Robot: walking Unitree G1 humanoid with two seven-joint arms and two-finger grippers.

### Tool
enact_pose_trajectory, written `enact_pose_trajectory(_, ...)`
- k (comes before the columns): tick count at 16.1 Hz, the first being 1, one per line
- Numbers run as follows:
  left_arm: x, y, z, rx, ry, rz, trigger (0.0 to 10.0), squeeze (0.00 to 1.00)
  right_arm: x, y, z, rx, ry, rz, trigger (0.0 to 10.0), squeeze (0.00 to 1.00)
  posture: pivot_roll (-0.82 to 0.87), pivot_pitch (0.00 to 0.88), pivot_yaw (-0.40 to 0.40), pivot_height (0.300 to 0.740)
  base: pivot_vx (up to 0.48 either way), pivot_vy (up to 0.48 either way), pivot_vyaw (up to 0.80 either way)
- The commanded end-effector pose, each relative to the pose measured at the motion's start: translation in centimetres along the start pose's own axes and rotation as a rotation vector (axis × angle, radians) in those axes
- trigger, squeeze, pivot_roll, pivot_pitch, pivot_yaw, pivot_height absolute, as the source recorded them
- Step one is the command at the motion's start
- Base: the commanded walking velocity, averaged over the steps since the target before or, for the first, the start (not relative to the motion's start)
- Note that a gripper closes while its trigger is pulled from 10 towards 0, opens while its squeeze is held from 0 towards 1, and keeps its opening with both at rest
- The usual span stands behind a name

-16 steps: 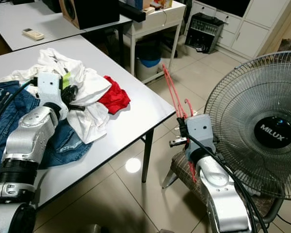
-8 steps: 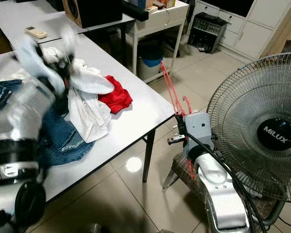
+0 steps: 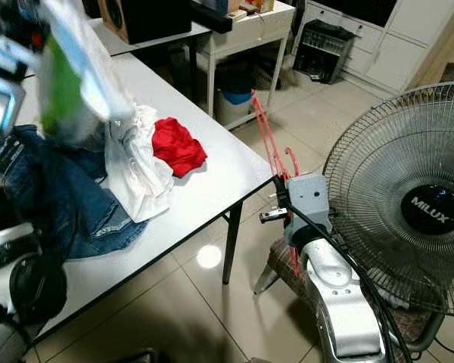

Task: Hang hanger

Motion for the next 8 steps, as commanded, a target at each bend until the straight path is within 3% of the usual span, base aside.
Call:
enact_pose_trajectory(1, -0.7, 0.3, 0.2, 0.037, 0.008, 0.04, 0.0, 0.0, 0.1, 0.2, -0.2, -0.01, -0.009, -0.005, 10.0, 0.0, 0.03, 0.028, -0.027, 0.74, 0.0, 0.0, 0.0)
enact_pose_trajectory(3, -2.2, -0.1, 4.2, 0.293, 0.166, 0.156, 0.0, 0.0, 0.1, 0.3, -0.2, -0.008, -0.011, -0.009, 10.0, 0.0, 0.03, 0.022, -0.028, 0.74, 0.0, 0.0, 0.0)
enact_pose_trajectory(4, 0.2, 0.7, 3.0, 0.218, 0.097, 0.045, 0.0, 0.0, 0.2, 0.4, -0.3, -0.01, -0.012, -0.013, 10.0, 0.0, 0.02, 0.023, -0.023, 0.74, 0.0, 0.0, 0.0)
enact_pose_trajectory(5, 1.2, 0.9, 2.3, 0.183, 0.05, -0.002, 0.0, 0.0, 0.3, 0.4, -0.3, -0.012, -0.013, -0.014, 10.0, 0.0, 0.02, 0.023, -0.023, 0.74, 0.0, 0.0, 0.0)
enact_pose_trajectory(6, 5.0, 1.3, 0.6, 0.087, -0.092, -0.166, 0.0, 0.0, 0.3, 0.3, -0.6, -0.024, -0.008, -0.016, 10.0, 0.0, 0.03, 0.023, -0.02, 0.74, 0.0, 0.0, 0.0)
enact_pose_trajectory(7, 9.2, 0.4, -0.4, -0.001, -0.224, -0.32, 0.0, 0.0, 0.2, 0.2, -0.6, -0.032, -0.005, -0.015, 10.0, 0.0, 0.03, 0.024, -0.016, 0.74, 0.0, 0.0, 0.0)
enact_pose_trajectory(8, 10.1, -0.2, -0.1, 0.001, -0.22, -0.342, 0.0, 0.0, 0.2, 0.2, -0.6, -0.033, -0.004, -0.015, 10.0, 0.0, 0.03, 0.025, -0.017, 0.74, 0.0, 0.0, 0.0)
Point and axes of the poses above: a point about 5 cm out from each wrist's last joint towards the gripper, its own y axis pointing out of the wrist towards the gripper, its own x axis along the axis of the wrist's last joint, z = x × y, the point moved 4 cm from there along y, pointing out of the wrist towards the gripper, and after that the axes turned 10 degrees about -y, right-handed, at the moved point
